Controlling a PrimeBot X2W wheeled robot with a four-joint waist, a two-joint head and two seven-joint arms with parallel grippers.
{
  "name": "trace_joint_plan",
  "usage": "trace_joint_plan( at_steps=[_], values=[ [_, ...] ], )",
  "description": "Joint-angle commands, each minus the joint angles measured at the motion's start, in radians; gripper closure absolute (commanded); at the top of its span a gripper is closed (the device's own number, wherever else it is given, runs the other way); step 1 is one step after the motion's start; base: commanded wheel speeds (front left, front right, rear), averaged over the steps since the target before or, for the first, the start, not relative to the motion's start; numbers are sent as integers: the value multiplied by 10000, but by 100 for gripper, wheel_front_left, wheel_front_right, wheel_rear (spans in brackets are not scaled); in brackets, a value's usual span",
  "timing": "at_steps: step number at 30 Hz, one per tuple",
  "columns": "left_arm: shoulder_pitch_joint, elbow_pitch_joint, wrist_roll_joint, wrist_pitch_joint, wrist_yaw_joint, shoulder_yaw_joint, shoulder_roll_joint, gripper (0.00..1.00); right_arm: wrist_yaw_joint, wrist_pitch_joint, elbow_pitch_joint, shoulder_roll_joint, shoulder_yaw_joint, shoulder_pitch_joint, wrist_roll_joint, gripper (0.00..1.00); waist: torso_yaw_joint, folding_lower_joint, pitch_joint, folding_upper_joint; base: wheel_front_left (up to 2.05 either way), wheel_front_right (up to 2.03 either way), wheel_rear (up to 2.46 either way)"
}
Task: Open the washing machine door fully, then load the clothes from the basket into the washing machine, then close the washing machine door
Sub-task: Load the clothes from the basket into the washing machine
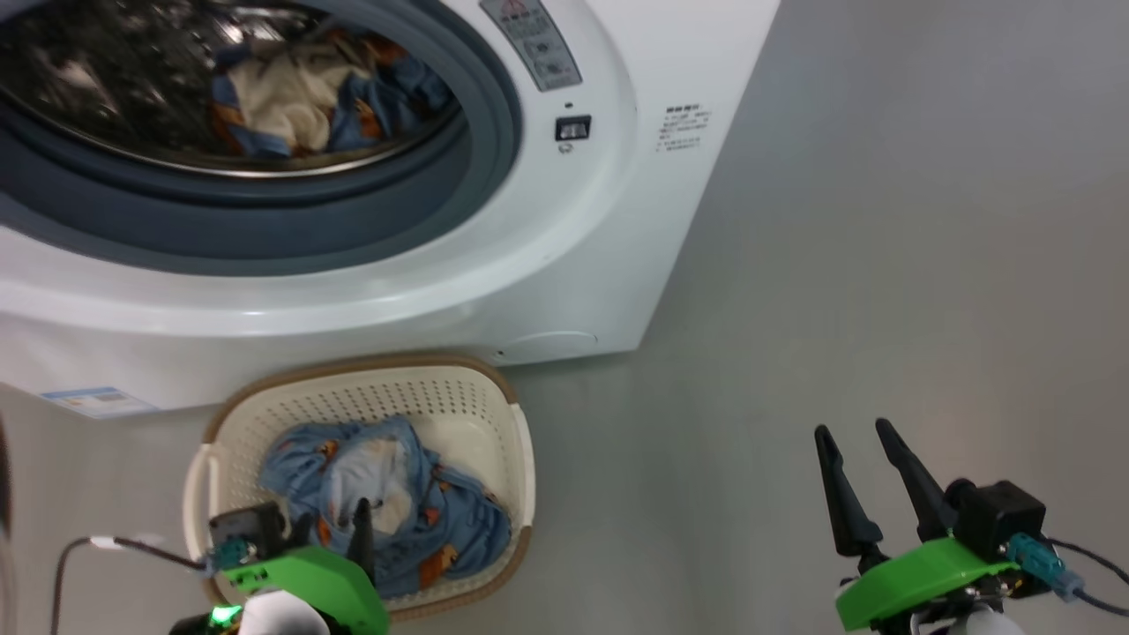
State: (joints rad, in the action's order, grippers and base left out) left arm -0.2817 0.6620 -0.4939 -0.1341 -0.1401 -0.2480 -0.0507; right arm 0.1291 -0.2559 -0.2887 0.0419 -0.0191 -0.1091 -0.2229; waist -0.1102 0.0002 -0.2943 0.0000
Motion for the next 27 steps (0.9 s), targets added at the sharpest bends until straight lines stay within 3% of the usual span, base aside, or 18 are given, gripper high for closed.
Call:
trace_joint_plan(
  at_steps=[1, 15, 27],
  values=[
    [-389, 173, -138, 80, 85, 348, -243, 0, 16, -59, 265, 84, 259, -283, -41, 0, -793, -2, -1084, 0, 0, 0, 0],
    [-3197, 4161, -927, 436, 395, 1130, -845, 0, 16, -59, 546, 83, 302, -1235, 82, 0, -1399, -2, -3298, 0, 0, 0, 0],
    [-4790, 5584, -1087, -58, 308, 1247, -859, 0, 16, -59, 971, 84, 156, -1691, 211, 0, -1334, -2, -4962, 0, 0, 0, 0]
  ],
)
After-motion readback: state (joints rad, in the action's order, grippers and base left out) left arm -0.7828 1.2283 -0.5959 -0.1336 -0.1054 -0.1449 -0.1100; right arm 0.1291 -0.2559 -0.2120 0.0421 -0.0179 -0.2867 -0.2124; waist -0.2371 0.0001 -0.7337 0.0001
